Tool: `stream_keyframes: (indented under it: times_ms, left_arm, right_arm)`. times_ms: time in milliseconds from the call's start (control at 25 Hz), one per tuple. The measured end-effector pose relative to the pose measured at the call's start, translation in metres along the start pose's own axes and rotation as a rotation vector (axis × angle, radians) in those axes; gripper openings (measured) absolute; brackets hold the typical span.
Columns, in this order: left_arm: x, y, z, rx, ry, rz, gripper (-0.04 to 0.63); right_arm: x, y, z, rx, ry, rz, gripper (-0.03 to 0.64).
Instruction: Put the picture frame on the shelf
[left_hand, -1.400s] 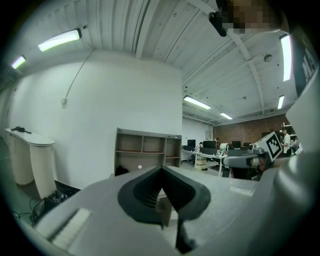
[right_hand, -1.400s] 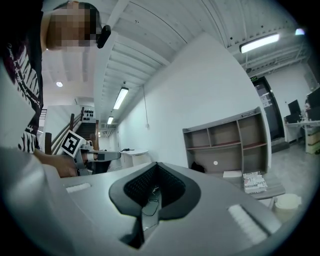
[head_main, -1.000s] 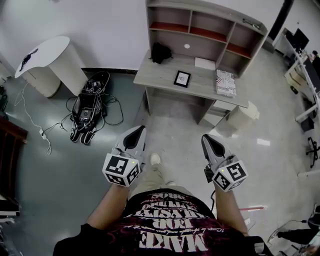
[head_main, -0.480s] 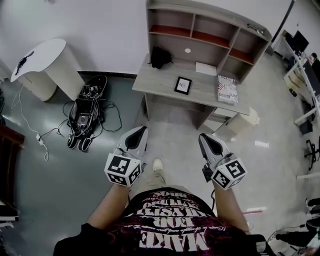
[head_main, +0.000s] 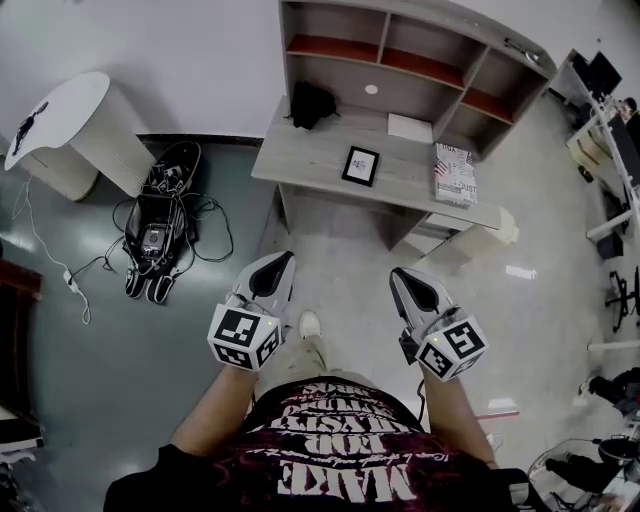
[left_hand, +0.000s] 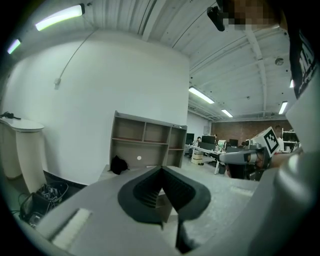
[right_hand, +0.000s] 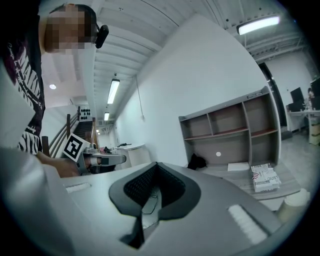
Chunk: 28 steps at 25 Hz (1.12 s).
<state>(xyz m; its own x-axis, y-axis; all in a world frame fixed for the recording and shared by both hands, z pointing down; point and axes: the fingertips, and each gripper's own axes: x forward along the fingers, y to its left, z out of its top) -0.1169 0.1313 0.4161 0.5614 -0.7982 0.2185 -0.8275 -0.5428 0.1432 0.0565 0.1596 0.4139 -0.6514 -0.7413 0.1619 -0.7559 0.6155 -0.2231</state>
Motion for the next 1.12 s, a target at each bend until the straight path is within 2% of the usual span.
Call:
stream_keyframes:
  times_ms: [440, 880, 1120]
  left_arm:
    - [0.061, 0.024, 0.025, 0.015, -0.001, -0.04, 0.002]
    - [0.091, 0.072, 0.045, -0.001, -0.028, -0.049, 0.002]
    - [0.111, 0.092, 0.055, -0.01, -0.045, -0.093, 0.002]
  right_arm:
    - [0.041, -0.045, 0.022, 0.01, -0.011, -0.026, 0.028]
    - [0.093, -0.058, 0.046, -0.02, -0.006, -0.039, 0.028]
    - [0.116, -0.063, 0.064, -0.043, -0.009, -0.079, 0.028]
